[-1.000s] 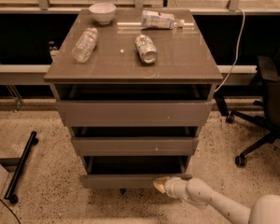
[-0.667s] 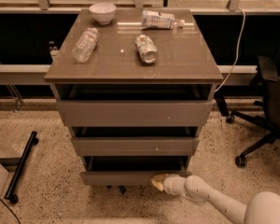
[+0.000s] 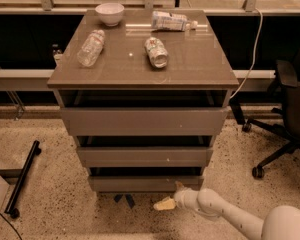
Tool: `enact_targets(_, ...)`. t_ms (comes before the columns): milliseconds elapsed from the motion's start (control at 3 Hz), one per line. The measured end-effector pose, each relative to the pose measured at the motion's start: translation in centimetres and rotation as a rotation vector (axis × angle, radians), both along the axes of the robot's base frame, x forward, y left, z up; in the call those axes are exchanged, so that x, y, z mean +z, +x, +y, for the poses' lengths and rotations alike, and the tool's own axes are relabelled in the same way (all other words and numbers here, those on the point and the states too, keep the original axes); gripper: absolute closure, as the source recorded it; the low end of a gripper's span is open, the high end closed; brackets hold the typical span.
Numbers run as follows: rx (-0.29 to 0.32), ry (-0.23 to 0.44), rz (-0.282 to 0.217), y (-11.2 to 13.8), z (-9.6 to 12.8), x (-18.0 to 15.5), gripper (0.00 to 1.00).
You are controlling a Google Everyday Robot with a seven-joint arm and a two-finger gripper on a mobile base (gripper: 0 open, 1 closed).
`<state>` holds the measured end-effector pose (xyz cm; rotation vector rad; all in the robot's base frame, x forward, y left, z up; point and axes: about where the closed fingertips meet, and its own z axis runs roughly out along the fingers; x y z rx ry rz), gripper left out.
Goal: Close bottom drawer
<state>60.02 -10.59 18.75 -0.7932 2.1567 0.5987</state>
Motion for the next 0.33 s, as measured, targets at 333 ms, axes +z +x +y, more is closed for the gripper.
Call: enact_targets(333,0.000,0.000,0.000,0.00,0.00,0.00,0.00)
